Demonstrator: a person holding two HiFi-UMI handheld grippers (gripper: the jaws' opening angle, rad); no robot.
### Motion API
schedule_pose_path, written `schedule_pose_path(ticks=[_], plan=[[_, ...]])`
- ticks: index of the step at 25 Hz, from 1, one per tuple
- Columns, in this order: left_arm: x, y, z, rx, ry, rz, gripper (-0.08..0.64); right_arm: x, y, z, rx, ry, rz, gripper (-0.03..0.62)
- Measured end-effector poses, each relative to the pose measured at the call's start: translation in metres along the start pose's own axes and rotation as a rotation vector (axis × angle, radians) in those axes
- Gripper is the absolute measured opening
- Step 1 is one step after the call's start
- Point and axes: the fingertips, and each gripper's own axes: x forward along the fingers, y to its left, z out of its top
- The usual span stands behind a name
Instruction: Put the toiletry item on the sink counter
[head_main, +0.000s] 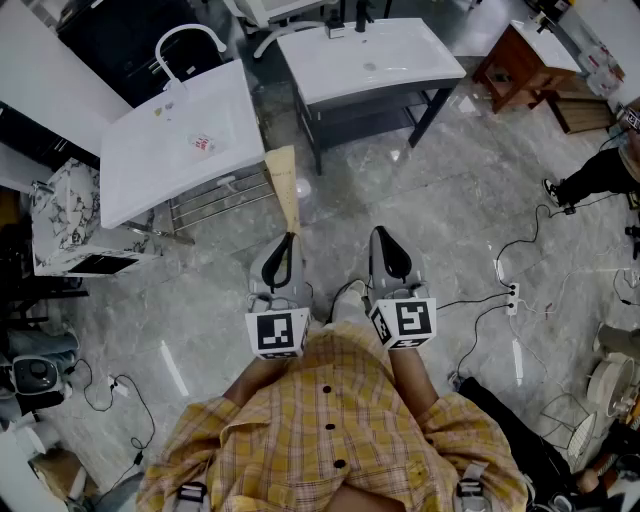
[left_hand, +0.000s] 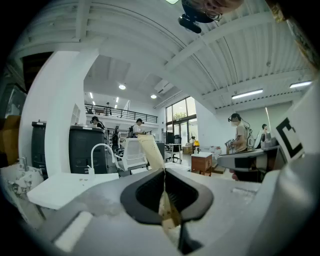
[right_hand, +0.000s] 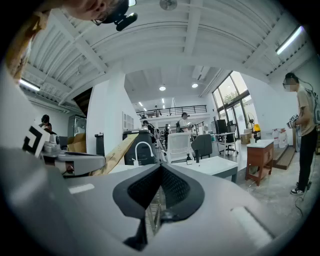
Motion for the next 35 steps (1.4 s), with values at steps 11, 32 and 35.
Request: schedule_pose_path(ticks=[11, 32, 35], plan=[[-0.001, 0.005, 0.007, 0.047, -0.003, -0.012, 0.006, -0.002, 0.01, 0.008, -0.012, -0.002, 0.016, -0.002], [0.092, -0.049, 0.019, 0.056, -0.004, 0.021, 0.006, 0.047, -0.083, 0.025, 0.047, -0.033, 0.112, -0.002], [0.103, -0.052, 0.02, 0.074, 0.002, 0.022, 0.006, 0.056, -0.092, 0.028, 0.052, -0.031, 0.115, -0.002]])
